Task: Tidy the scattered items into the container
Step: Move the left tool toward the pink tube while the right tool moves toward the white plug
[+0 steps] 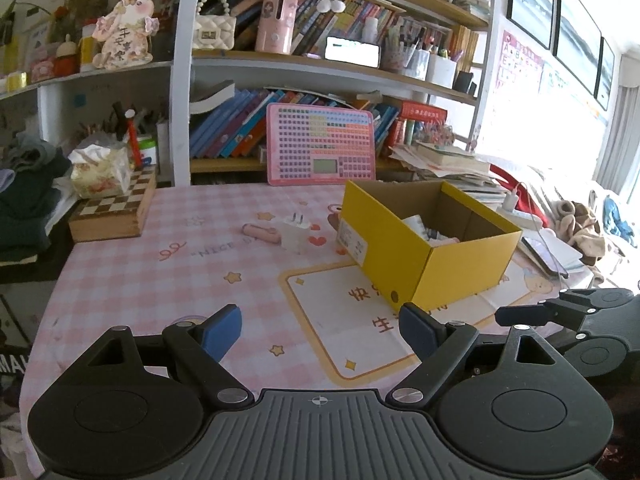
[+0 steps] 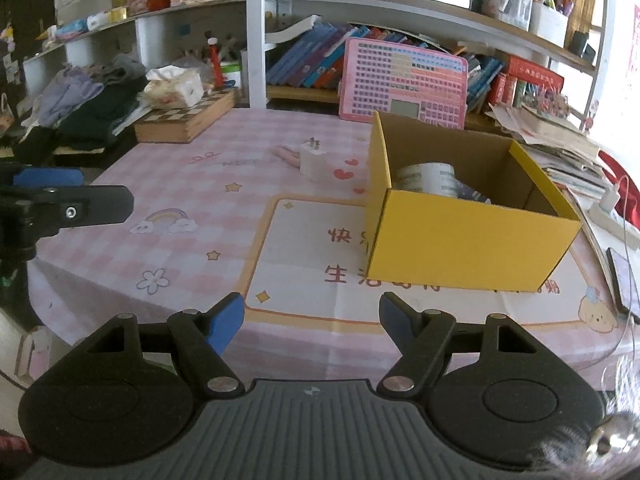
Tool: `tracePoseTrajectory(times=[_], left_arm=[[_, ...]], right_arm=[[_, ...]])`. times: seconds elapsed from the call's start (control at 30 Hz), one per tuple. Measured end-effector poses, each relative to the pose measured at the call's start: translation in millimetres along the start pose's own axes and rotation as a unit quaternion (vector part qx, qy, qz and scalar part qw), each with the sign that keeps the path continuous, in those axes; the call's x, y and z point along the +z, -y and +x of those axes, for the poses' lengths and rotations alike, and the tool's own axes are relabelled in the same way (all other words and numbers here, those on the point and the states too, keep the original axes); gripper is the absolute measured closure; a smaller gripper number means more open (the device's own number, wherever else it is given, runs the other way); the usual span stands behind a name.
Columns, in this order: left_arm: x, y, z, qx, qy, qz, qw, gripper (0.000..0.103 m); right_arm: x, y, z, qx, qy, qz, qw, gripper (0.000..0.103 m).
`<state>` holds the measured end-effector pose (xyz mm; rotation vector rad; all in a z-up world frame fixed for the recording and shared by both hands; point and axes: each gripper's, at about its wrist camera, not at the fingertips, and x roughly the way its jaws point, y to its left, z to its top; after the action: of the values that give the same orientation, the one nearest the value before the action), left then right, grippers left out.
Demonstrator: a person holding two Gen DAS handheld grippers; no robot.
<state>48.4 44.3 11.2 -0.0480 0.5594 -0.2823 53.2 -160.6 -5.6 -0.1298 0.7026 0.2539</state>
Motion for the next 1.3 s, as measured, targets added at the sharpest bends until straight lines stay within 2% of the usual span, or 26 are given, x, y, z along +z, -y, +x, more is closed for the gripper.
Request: tracePoseTrajectory(times=[0.3, 0.6, 1.3], left_arm=[[-1, -1, -1, 0.003, 0.0, -0.003, 1.0, 0.015], [-2, -14, -6, 0.014, 0.004, -0.012, 0.9998, 0.015], [0, -35, 1, 0.035, -0.003, -0.029, 0.999, 0.015]], right_arm=[[1, -2, 1, 0.0, -0.002, -0.002, 1.0, 0.03], [8, -16, 7, 0.009, 0.002, -0.015, 1.0, 0.036], [26, -31, 31, 0.035, -0.001, -0.042, 0.998, 0.037]])
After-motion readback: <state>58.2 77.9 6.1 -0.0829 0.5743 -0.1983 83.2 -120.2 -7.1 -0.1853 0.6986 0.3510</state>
